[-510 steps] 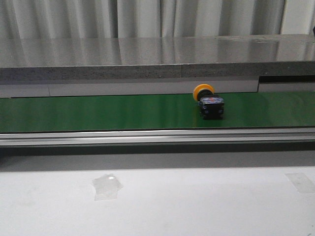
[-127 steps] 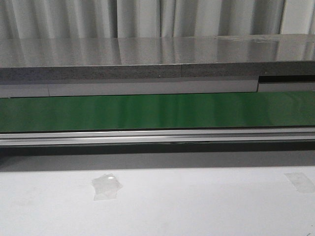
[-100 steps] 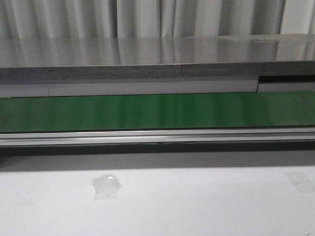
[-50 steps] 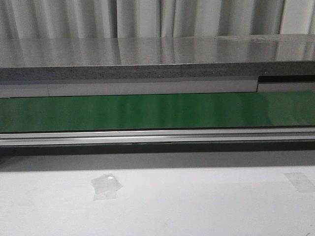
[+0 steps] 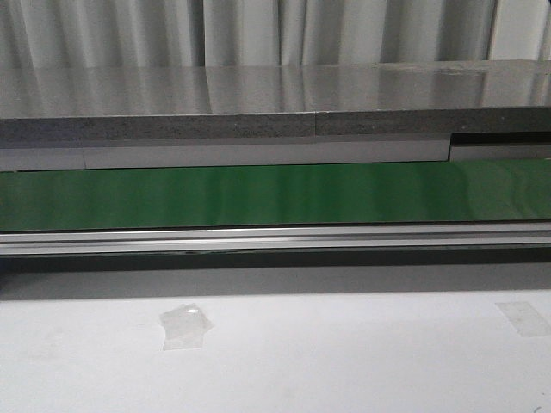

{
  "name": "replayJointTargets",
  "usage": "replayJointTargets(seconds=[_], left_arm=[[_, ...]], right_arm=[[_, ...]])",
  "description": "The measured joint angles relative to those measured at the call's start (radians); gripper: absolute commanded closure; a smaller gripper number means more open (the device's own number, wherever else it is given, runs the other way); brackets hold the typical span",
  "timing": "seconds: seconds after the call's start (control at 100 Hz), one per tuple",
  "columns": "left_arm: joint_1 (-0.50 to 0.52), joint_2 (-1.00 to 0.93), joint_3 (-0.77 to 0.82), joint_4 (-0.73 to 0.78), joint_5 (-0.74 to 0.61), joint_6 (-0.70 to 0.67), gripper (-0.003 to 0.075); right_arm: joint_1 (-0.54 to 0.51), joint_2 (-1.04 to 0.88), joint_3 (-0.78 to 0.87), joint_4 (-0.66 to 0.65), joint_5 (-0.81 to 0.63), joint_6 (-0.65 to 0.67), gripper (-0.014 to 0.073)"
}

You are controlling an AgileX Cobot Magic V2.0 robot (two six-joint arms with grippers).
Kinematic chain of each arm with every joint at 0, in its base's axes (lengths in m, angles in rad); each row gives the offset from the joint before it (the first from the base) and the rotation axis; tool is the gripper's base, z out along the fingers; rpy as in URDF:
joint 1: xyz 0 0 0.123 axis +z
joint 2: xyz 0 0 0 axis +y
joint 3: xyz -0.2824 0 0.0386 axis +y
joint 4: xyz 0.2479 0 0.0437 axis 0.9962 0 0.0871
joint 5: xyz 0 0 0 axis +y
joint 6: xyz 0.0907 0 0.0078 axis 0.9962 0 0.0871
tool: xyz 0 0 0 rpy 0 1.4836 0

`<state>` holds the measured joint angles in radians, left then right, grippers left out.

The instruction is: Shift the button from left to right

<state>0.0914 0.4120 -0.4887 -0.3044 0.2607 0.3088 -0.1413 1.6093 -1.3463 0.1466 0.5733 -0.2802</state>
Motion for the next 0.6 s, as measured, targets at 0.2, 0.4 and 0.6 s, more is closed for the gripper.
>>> replayJointTargets(seconds=[0.2, 0.4, 0.6], left_arm=[[0.000, 0.000, 0.000, 0.000, 0.000, 0.000, 0.0740], [0.000, 0.000, 0.000, 0.000, 0.000, 0.000, 0.0740], [0.000, 0.000, 0.000, 0.000, 0.000, 0.000, 0.0740]], right_arm=[[0.102, -0.127, 0.098, 0.013, -0.088, 0.000, 0.0104], [0.168, -0.312, 0.315, 0.036, -0.247, 0.000, 0.0104], [0.191, -0.520, 0.541, 0.040, -0.383, 0.000, 0.0104]])
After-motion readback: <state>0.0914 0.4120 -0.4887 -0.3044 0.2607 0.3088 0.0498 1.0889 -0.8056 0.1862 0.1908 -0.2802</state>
